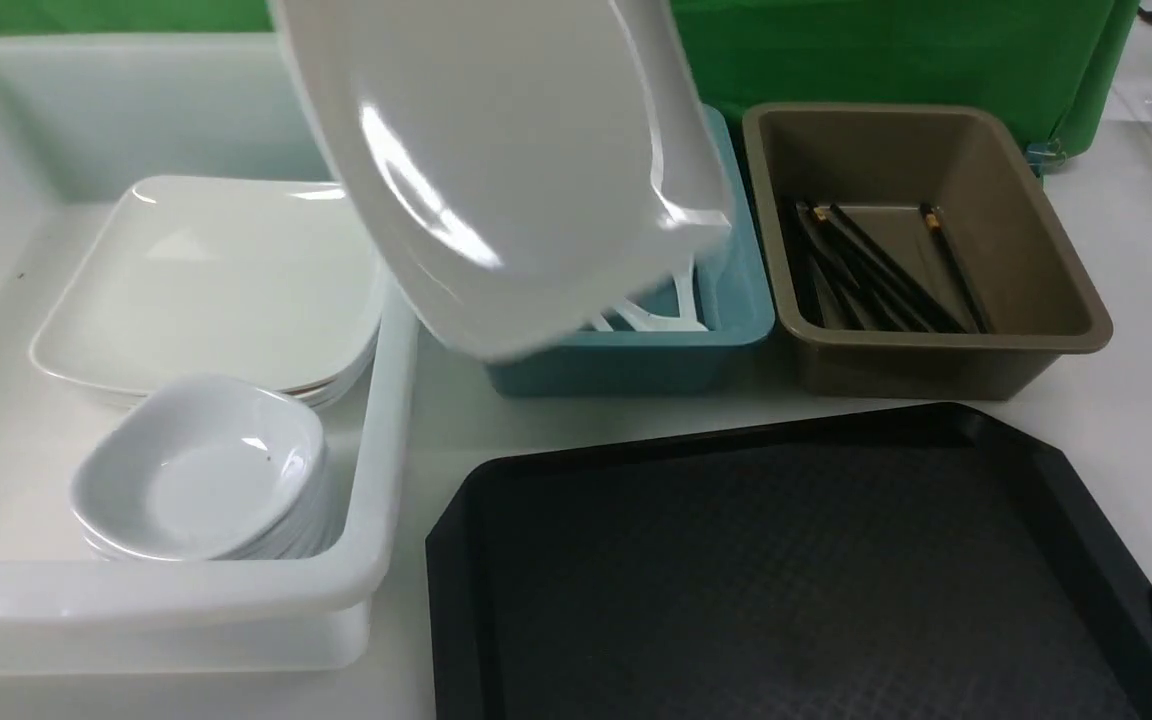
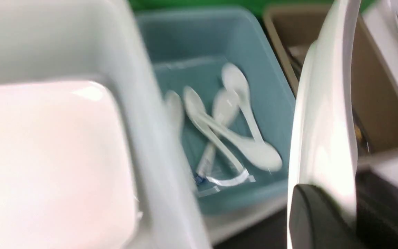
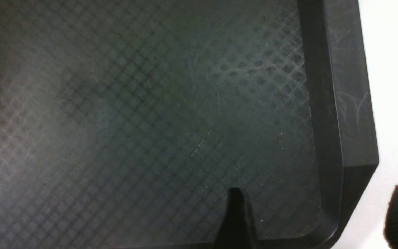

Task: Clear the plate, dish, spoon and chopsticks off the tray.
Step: Use the left arm to put the plate into the large storage box on the left

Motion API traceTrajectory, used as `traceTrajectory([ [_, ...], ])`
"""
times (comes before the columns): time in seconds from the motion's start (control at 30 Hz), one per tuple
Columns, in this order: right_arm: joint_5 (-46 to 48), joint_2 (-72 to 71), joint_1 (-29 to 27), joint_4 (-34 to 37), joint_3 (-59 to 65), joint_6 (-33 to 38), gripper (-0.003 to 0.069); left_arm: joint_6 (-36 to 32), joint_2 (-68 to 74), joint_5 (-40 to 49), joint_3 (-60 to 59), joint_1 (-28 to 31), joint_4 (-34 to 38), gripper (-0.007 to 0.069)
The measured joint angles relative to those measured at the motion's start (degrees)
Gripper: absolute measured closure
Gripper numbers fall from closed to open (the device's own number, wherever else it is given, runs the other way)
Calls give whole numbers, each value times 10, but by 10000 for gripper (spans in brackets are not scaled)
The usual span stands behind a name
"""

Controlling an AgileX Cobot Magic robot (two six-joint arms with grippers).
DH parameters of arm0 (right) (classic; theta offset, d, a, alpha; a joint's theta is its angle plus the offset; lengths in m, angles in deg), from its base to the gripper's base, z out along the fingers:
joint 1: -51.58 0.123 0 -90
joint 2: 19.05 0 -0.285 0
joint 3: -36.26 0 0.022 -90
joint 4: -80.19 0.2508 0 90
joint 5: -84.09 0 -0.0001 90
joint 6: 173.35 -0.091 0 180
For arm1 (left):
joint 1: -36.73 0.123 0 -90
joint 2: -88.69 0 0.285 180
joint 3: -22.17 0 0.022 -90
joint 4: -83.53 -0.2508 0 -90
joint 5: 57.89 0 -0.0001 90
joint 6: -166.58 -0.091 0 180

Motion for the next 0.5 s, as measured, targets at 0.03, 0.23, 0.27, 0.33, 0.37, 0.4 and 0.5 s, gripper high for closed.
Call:
traceTrajectory([
  [0.03, 0, 0, 0, 0, 0, 0, 104, -5, -4, 0, 2, 29, 12, 599],
  [0.23, 0, 0, 0, 0, 0, 0, 104, -38, -11, 12, -2, 224, 81, 597],
  [0.27, 0, 0, 0, 0, 0, 0, 104, -52, -11, 8, -19, 280, 102, 596],
  [0.33, 0, 0, 0, 0, 0, 0, 104, -64, -12, -9, -53, 327, 124, 596],
  [0.37, 0, 0, 0, 0, 0, 0, 104, -70, -12, -20, -76, 343, 136, 596],
  [0.4, 0, 0, 0, 0, 0, 0, 104, -77, -12, -32, -103, 356, 149, 596],
  [0.5, 0, 0, 0, 0, 0, 0, 104, -110, -12, -77, -183, 371, 200, 594],
])
